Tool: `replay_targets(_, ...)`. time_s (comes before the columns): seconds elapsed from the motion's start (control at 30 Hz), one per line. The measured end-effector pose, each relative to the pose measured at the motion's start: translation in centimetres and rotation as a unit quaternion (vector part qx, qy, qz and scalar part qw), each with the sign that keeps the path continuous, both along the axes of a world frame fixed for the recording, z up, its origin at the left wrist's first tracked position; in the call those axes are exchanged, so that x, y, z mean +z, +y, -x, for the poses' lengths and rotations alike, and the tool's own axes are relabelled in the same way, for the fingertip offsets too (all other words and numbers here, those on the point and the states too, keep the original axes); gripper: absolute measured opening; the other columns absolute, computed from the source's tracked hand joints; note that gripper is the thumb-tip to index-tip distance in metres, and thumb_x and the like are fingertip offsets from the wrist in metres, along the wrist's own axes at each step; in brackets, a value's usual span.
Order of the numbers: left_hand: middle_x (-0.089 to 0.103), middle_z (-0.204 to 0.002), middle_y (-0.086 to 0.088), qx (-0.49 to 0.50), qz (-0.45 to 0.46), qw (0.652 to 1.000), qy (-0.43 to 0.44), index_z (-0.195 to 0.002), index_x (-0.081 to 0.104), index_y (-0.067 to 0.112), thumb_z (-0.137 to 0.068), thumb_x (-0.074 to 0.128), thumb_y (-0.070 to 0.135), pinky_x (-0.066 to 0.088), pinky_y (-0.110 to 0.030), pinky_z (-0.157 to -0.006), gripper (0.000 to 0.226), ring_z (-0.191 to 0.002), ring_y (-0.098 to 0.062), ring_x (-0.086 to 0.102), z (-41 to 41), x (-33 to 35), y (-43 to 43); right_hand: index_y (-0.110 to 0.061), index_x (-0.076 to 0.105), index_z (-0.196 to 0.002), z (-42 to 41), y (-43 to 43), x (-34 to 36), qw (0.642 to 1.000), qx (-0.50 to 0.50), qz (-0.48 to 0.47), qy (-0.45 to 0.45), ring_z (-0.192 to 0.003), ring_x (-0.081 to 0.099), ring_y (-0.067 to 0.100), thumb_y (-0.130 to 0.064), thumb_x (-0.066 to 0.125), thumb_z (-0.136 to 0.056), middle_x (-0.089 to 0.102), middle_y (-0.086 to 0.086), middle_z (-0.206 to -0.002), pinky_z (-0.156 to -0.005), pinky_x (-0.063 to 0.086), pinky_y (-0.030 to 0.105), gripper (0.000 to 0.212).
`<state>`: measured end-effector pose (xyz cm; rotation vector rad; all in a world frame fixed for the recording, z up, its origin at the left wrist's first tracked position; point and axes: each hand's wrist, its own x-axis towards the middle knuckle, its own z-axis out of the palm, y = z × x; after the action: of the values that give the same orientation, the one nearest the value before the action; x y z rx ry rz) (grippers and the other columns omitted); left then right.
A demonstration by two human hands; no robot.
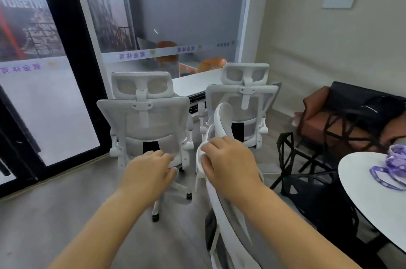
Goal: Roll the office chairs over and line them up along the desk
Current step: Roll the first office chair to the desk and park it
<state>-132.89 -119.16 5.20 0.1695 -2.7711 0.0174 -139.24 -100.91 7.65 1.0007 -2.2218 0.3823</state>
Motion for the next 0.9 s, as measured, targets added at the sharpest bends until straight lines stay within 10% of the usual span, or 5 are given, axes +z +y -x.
replay_targets(0.5,0.058,-0.116,0.006,-0.331,-0.034,0.941,-0.07,-0.115,0.059,0.021,-0.092,0.044,0.03,0.046,-0.029,-0.075,0.03,-0.11,-0.017,0.05,22.0,-3.6,-4.0,-0.016,0.061,-0.093,4.2,-4.9,-0.2,0.928,-0.368,-0.028,-0.055,-0.068,0.052,0.023,-0.03,0.04,-0.085,0.058,0.0,-0.075,-0.056,0.04,0.033,0.026)
replay_targets(0.67,0.071,-0.088,0.005,-0.501,0.012,0.865,-0.018,-0.087,0.071,0.021,-0.071,0.071,0.014,0.054,-0.028,-0.064,0.017,-0.077,-0.021,0.063,23.6,-6.1,-5.8,-0.011,0.058,-0.12,2.9,-8.3,-2.2,0.864,-0.501,-0.03,-0.049,-0.073,0.056,0.022,-0.031,0.044,-0.085,0.062,0.001,-0.088,-0.062,0.047,0.034,0.042)
replay_targets(0.9,0.07,-0.088,0.0,-0.529,0.0,0.849,0.003,-0.095,0.071,0.014,-0.074,0.072,0.016,0.056,-0.035,-0.066,0.021,-0.08,-0.026,0.062,21.8,-7.4,-7.6,-0.011,0.058,-0.119,0.6,-10.5,-3.2,0.803,-0.594,-0.053,-0.011,-0.08,0.056,0.025,-0.029,0.069,-0.078,0.059,0.003,-0.089,-0.076,0.046,0.037,0.046)
